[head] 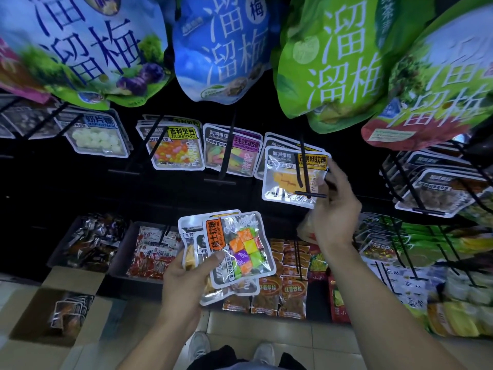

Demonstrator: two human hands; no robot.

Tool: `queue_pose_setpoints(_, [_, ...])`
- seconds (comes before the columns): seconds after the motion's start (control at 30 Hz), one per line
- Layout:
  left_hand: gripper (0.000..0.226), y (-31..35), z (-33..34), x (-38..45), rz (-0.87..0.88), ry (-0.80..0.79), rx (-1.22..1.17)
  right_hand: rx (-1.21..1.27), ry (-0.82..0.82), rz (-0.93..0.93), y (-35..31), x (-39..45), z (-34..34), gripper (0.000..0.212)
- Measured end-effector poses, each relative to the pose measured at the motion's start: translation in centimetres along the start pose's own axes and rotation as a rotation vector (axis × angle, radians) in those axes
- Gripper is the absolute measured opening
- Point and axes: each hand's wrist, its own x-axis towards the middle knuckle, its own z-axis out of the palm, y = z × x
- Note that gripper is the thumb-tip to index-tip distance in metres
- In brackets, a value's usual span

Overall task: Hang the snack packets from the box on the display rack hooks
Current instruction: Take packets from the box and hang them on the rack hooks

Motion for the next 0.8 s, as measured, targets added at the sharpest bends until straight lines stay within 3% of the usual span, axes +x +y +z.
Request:
queue_pose_setpoints(0.13, [0.044, 0.0, -0.1, -0.1, 0.014, 0.0, -0.019, -0.102, -0.07, 0.007, 0.7, -0.2, -0.4, 0.045])
queue_pose_setpoints(0.27, [0.042, 0.2, 0.0, -0.3, 0.031, -0.003, -0.029, 0.008, -0.099, 0.114, -0.2, -3.3, -1.1, 0.034])
queue_pose_setpoints(0.33, [0.041, 0.3, 0.2, -0.3, 0.034, -0.022, -0.031, 0.06, -0.233, 0.206, -1.3, -5.1, -1.3, 0.025])
queue_pose_setpoints(0.43, [0.039, 0.4, 0.5, -0.4, 0.056, -0.051, 0.013, 0.061, -0.561, 0.333, -2.7, -6.4, -1.4, 0.043])
queue_pose_setpoints(0.5, [0.04, 0.5, 0.8, -0.4, 0.065, -0.068, 0.028, 0.08, -0.69, 0.372, -3.2, -6.4, -1.4, 0.052])
queue_pose_setpoints(0.67, [0.032, 0.2, 1.0, -0.4, 0.062, -0.067, 0.006, 0.133, -0.766, 0.502, -2.8, -6.1, -1.2, 0.048])
queue_pose_setpoints(0.8, [0.031, -0.1, 0.7, -0.2, 0.083, -0.047, 0.034, 0.201, -0.72, 0.606, -2.3, -6.5, -1.1, 0.043])
